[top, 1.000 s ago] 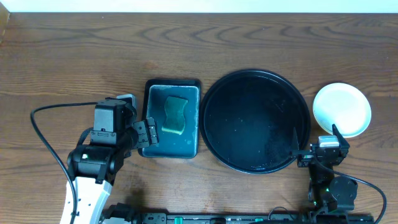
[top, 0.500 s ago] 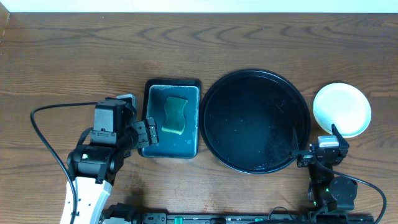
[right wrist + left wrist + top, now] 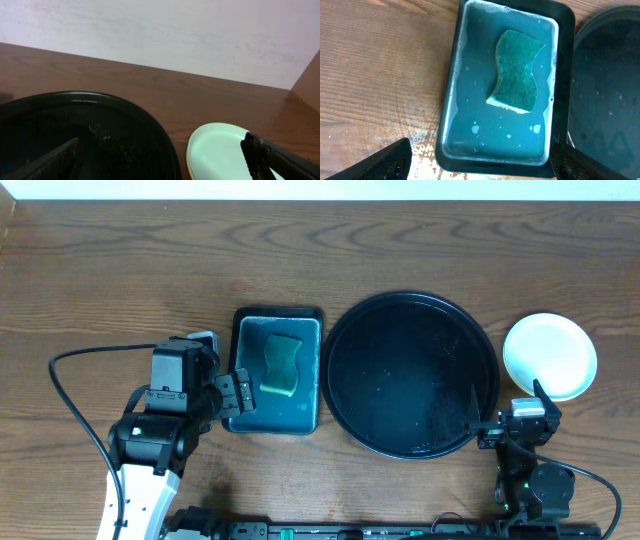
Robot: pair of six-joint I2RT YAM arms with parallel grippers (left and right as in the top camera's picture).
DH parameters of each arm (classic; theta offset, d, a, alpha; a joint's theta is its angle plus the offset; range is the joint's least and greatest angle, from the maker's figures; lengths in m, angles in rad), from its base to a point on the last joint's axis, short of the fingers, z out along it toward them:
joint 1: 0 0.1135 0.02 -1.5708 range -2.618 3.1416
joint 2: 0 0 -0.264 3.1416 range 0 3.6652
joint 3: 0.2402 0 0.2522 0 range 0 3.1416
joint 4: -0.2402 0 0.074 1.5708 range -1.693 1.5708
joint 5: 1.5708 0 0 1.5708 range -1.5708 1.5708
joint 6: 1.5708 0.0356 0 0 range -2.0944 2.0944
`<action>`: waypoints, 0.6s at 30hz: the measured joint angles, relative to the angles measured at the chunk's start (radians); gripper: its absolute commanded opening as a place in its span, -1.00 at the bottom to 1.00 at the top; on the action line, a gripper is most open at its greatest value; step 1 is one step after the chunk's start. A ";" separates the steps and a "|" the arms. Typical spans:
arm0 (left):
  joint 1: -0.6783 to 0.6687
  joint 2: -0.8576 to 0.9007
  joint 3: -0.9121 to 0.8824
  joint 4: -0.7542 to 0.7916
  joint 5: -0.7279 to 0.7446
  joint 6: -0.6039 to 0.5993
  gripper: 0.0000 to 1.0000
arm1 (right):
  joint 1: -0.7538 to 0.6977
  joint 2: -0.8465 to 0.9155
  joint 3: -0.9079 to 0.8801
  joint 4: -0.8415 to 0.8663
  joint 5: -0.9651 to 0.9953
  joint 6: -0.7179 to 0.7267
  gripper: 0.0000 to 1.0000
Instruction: Clean dirty plates on tray and stack at the side
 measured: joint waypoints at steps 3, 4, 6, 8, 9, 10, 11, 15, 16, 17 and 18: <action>0.000 0.000 0.000 0.000 0.000 0.000 0.77 | 0.000 0.000 0.000 0.000 0.000 0.000 0.99; 0.000 0.000 0.000 0.000 0.000 0.000 0.77 | 0.000 0.000 0.000 0.000 0.000 0.000 0.98; 0.000 0.000 0.000 -0.005 0.000 0.000 0.78 | 0.000 0.000 0.000 0.000 0.000 0.000 0.99; 0.000 -0.003 0.000 -0.026 0.000 0.000 0.77 | 0.000 0.000 0.000 0.000 0.000 0.000 0.98; 0.000 -0.008 -0.002 -0.029 0.000 0.001 0.77 | 0.000 0.000 0.000 0.000 0.000 0.000 0.99; 0.000 -0.017 -0.005 -0.026 0.000 0.001 0.77 | 0.000 0.000 0.000 0.000 0.000 0.000 0.99; 0.000 -0.027 -0.012 -0.021 0.000 0.001 0.78 | 0.000 0.000 0.000 0.000 0.000 0.000 0.98; 0.010 -0.122 -0.112 0.077 0.000 0.004 0.78 | 0.000 0.000 0.000 0.002 0.000 0.000 0.98; 0.018 -0.155 -0.154 0.121 0.000 0.004 0.78 | 0.000 0.000 0.000 0.001 0.000 0.000 0.99; 0.028 -0.190 -0.196 0.163 0.000 0.004 0.78 | 0.000 0.000 0.000 0.000 0.000 0.000 0.99; 0.037 -0.225 -0.239 0.202 0.000 0.004 0.78 | 0.000 0.000 0.000 0.001 0.000 0.000 0.98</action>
